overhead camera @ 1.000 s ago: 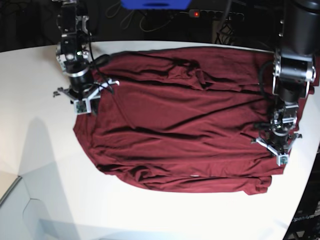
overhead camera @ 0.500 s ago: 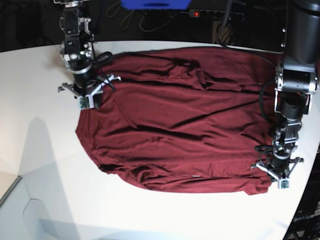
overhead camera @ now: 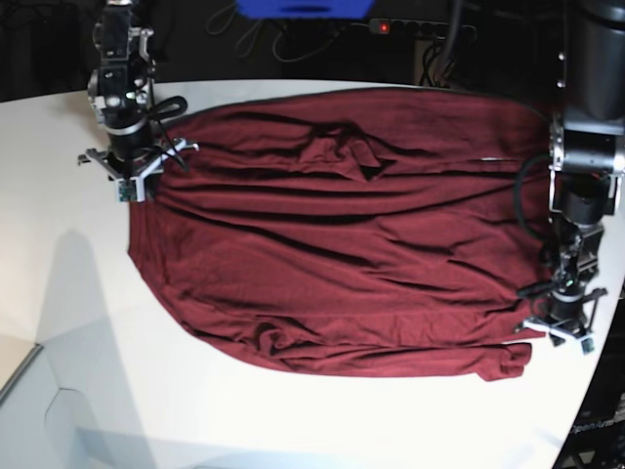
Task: Layout the t-shirt on the table in an organized manner, then fold the t-shirt properly
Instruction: 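Slide both grippers along the shirt sides toward the collar edge, then grasp the collar-edge corners of the shirt with both grippers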
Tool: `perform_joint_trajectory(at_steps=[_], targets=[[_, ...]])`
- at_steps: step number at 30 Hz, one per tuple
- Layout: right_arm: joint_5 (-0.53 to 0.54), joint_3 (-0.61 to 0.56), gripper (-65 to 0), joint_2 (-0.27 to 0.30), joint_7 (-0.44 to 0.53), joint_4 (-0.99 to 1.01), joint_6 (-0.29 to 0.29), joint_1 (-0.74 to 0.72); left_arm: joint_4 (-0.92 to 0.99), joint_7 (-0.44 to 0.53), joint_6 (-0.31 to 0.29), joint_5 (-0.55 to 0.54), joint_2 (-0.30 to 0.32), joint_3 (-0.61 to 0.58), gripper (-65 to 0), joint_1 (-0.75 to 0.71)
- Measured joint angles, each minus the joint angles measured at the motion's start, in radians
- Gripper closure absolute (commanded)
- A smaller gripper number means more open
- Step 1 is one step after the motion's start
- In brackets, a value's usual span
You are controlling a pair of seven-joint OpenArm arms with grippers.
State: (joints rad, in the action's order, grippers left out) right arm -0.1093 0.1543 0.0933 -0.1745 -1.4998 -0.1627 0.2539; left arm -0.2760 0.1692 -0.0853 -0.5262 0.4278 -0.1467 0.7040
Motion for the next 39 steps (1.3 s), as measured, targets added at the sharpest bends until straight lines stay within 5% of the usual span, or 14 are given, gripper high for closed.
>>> perform_joint_trajectory(at_steps=[13, 20, 23, 29, 33, 39], targets=[[0.000, 0.000, -8.7, -0.002, 0.001, -0.235, 0.003, 0.032, -0.639, -0.014, 0.015, -0.246, 0.153, 0.000, -0.5, -0.383], [0.000, 0.008, -18.7, -0.035, -0.010, -0.314, 0.003, 0.136, -0.900, -0.248, 0.005, -0.319, 0.183, 0.133, -0.7, -0.692], [0.006, 0.044, -23.0, -0.072, -0.001, -0.339, -0.005, 0.161, -1.023, -0.292, 0.006, -0.322, 0.182, 0.282, -8.3, -0.838], [0.001, 0.082, -23.6, -0.108, -0.004, -0.352, 0.003, 0.179, -1.209, -0.298, 0.010, -0.320, 0.171, 0.539, -33.3, -1.101], [0.000, 0.084, -23.7, -0.110, 0.002, -0.354, 0.003, 0.216, -1.297, -0.300, 0.005, -0.314, 0.118, 0.670, -33.6, -1.271], [0.001, 0.087, -23.8, -0.153, 0.003, -0.353, 0.003, 0.257, -1.302, -0.298, 0.003, -0.125, 0.069, 0.711, -33.8, -1.396]])
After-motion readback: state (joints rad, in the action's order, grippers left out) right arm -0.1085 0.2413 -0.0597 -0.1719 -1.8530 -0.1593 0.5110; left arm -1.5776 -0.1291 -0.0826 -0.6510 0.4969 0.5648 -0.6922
